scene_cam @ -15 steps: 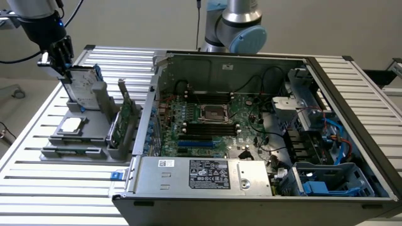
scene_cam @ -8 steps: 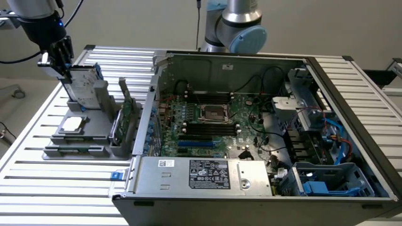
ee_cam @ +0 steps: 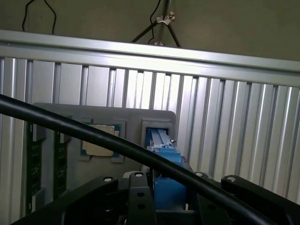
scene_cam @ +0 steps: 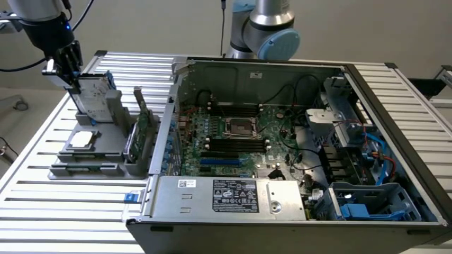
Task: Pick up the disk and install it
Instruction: 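Pick up the disk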
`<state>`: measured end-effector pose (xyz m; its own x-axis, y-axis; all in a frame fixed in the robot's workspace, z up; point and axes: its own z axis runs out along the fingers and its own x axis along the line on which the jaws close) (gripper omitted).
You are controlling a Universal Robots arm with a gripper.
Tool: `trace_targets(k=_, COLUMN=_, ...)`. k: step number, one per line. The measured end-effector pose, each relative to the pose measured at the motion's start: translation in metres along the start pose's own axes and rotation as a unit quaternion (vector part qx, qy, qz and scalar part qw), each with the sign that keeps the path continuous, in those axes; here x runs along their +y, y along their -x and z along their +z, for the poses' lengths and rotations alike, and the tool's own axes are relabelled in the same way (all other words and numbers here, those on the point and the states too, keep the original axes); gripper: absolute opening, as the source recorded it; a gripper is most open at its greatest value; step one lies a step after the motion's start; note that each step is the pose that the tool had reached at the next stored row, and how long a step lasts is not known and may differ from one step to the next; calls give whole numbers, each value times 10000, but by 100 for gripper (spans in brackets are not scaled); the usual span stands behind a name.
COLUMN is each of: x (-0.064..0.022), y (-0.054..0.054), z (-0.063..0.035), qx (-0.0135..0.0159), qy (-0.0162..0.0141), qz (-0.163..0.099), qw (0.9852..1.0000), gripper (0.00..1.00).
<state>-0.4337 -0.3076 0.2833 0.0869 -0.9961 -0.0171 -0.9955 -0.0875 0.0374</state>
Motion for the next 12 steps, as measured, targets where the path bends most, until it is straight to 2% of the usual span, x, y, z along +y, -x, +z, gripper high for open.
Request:
trace_targets(k=3, x=1, y=-1, z=4, qx=1, qy=-3, qz=1, qw=10000, gripper=34)
trace_targets(k=5, x=1, y=-2, z=7, qx=2, qy=-15, qz=-1, qw=10000, gripper=33)
trace_targets(k=12, x=2, y=-1, z=21, qx=9, qy=-100, qz=-1, qw=9999, gripper=33)
